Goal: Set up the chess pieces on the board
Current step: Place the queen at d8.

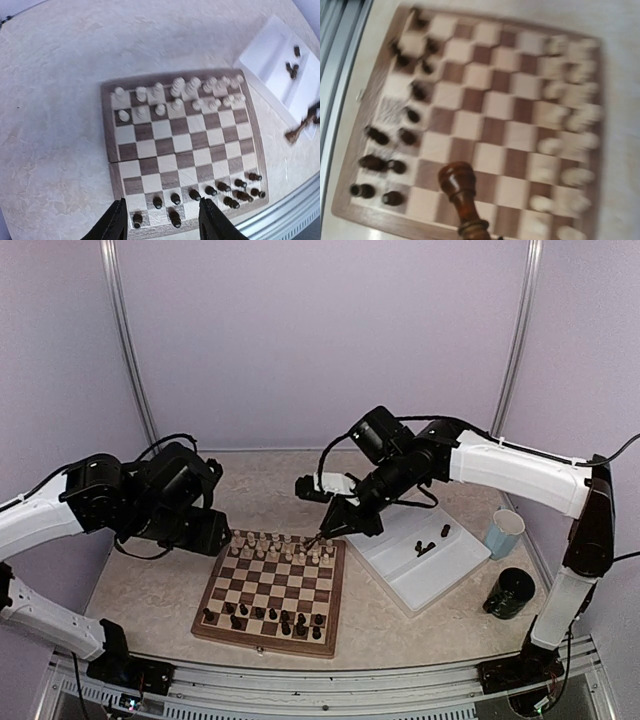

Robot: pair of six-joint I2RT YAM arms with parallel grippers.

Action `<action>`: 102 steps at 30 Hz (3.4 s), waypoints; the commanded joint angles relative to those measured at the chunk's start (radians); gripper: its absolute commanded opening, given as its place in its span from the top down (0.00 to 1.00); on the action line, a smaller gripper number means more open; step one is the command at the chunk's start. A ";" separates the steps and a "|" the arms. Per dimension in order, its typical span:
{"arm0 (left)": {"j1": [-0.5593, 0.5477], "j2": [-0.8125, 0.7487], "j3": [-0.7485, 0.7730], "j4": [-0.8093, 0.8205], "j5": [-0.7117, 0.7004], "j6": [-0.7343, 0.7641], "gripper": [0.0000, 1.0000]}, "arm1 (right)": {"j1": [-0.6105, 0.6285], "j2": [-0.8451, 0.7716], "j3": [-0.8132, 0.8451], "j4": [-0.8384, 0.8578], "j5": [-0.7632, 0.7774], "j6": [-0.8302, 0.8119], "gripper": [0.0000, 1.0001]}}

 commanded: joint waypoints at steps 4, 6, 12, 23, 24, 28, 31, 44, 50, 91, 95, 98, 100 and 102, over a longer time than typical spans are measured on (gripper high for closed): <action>0.176 -0.125 -0.004 0.105 -0.145 0.013 0.50 | 0.181 0.100 0.000 -0.052 0.221 -0.135 1.00; 0.218 -0.150 -0.011 0.123 -0.141 0.031 0.50 | 0.221 0.118 0.002 -0.047 0.255 -0.161 1.00; 0.292 -0.226 -0.045 0.149 -0.106 0.071 0.48 | 0.361 0.173 -0.002 -0.038 0.457 -0.275 1.00; 0.312 -0.320 -0.131 0.206 -0.081 0.122 0.45 | 0.449 0.387 0.449 -0.279 0.691 -0.370 1.00; 0.314 -0.324 -0.135 0.209 -0.078 0.129 0.45 | 0.456 0.407 0.495 -0.305 0.701 -0.370 1.00; 0.317 -0.344 -0.147 0.215 -0.068 0.150 0.44 | 0.495 0.451 0.536 -0.337 0.754 -0.396 1.00; 0.317 -0.358 -0.154 0.213 -0.062 0.159 0.44 | 0.522 0.464 0.518 -0.341 0.775 -0.408 1.00; 0.319 -0.439 -0.204 0.217 -0.035 0.158 0.43 | 0.579 0.564 0.570 -0.375 0.791 -0.404 1.00; 0.319 -0.471 -0.211 0.223 -0.012 0.155 0.43 | 0.581 0.613 0.618 -0.414 0.792 -0.381 1.00; 0.319 -0.454 -0.239 0.287 0.055 0.186 0.43 | 0.581 0.603 0.629 -0.395 0.815 -0.348 0.68; 0.319 -0.412 -0.247 0.309 0.076 0.200 0.43 | 0.567 0.525 0.582 -0.366 0.778 -0.340 0.66; 0.319 -0.374 -0.254 0.318 0.090 0.199 0.44 | 0.553 0.495 0.589 -0.379 0.729 -0.312 0.66; 0.318 -0.366 -0.263 0.328 0.111 0.193 0.45 | 0.533 0.479 0.606 -0.416 0.687 -0.295 0.66; 0.314 -0.374 -0.276 0.341 0.153 0.187 0.47 | 0.506 0.447 0.606 -0.430 0.650 -0.287 0.66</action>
